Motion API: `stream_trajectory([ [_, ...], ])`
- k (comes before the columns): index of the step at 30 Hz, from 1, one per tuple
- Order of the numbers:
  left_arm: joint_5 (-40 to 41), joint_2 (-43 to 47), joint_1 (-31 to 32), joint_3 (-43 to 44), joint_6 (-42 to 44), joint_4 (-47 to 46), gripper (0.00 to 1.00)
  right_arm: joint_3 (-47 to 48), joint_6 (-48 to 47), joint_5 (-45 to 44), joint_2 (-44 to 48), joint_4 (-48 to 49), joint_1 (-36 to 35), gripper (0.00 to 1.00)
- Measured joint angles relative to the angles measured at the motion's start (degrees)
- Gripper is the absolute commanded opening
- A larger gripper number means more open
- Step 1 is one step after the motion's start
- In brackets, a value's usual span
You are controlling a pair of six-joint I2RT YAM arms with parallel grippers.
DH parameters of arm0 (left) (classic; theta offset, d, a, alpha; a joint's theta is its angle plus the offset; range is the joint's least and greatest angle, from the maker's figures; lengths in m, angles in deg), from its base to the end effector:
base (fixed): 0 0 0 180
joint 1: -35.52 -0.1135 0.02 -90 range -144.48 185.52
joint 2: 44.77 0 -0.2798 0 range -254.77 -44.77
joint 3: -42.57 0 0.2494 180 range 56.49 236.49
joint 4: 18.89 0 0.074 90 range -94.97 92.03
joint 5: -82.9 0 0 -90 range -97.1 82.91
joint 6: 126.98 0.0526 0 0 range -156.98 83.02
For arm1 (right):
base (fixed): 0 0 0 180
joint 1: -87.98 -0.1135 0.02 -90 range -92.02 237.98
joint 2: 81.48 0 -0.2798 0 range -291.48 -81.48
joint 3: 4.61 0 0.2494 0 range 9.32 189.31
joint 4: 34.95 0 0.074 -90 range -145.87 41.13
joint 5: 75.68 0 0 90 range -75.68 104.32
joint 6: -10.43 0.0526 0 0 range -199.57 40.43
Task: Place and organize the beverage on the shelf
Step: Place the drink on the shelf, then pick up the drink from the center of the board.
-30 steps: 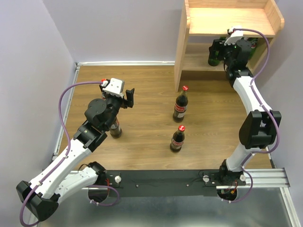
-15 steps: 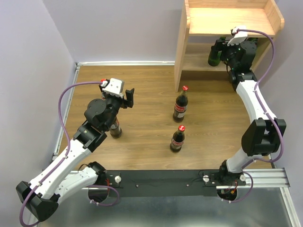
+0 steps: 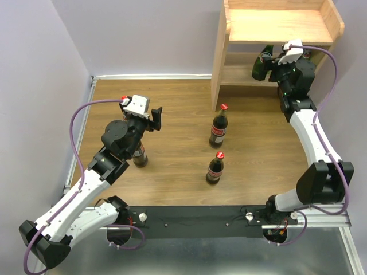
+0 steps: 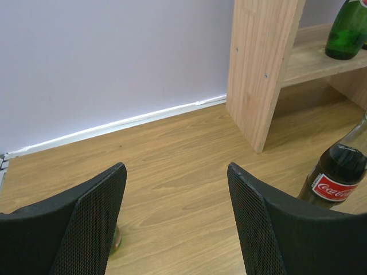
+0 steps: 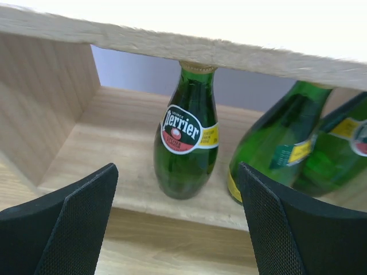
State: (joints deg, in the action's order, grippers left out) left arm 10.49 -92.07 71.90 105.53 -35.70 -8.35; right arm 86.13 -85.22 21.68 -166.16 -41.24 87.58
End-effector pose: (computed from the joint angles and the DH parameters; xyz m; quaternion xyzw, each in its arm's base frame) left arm 0.1656 -0.1023 0.3975 0.1084 0.6676 -0.1215 0.7265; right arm 0.3682 0.0093 0.4179 -0.0825 0.7037 0.0132 0.7056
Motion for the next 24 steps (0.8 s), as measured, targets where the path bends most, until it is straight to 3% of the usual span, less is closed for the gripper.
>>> stream_trajectory([
  [8,0.0,-0.4,-0.4,3.3,-0.4,0.6,0.79,-6.8,-4.0,1.2,13.6,-2.4,0.0,0.93],
  [14,0.0,-3.4,-3.6,11.4,-2.1,1.2,0.79,-10.6,-10.0,11.1,22.2,-11.2,0.0,0.93],
  [24,-8.7,-12.0,-21.3,18.5,-8.5,5.5,0.78,-26.1,-14.1,22.1,26.3,-21.8,0.0,0.89],
])
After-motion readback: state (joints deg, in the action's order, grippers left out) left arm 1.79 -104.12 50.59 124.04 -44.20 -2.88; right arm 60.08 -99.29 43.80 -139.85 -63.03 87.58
